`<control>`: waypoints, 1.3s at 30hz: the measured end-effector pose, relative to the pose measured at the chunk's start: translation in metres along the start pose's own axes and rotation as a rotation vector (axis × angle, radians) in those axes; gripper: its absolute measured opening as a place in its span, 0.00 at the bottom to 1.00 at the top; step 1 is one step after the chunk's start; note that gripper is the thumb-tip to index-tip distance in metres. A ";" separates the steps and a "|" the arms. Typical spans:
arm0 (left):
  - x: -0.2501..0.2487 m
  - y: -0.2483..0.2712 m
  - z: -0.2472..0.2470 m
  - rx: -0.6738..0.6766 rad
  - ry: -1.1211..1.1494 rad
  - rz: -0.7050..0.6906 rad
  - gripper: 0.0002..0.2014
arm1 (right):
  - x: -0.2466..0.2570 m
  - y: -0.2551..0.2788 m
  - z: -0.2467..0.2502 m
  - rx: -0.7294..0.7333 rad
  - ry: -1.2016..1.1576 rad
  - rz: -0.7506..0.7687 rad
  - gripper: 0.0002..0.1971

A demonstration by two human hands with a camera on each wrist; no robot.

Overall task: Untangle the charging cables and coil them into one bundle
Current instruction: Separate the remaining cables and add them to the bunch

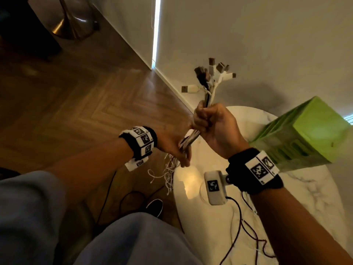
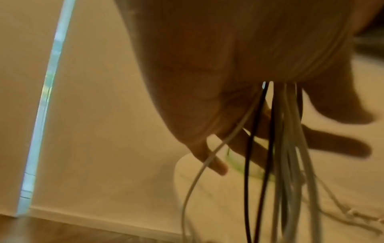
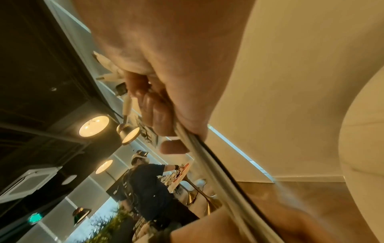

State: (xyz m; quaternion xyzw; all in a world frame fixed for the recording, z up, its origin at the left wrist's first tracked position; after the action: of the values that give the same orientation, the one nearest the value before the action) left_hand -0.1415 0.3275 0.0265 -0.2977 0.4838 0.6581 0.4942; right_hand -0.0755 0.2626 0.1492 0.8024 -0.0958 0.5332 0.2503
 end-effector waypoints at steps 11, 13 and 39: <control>0.064 -0.021 0.050 -0.642 0.106 0.101 0.08 | 0.051 0.016 0.018 -0.232 -0.232 0.154 0.07; 0.069 -0.023 0.022 -0.298 0.076 0.168 0.09 | 0.064 0.014 0.034 -0.294 -0.198 0.153 0.07; -0.069 -0.062 -0.028 -0.042 -0.110 -0.316 0.17 | -0.009 0.090 0.143 -0.544 -0.055 0.134 0.13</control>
State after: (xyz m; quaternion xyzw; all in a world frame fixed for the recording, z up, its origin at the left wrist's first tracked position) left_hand -0.0629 0.2793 0.0552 -0.3437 0.3892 0.5976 0.6110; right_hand -0.0021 0.1126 0.1240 0.7119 -0.2949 0.4811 0.4180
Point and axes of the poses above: each hand's wrist, its own y-axis away from the middle knuckle, its own z-axis out of the back of the hand, x = y × z, the point moved 5 cm from there along -y, towards the middle knuckle, and after that the axes turned 12 degrees about -x, right-handed, at the moved point
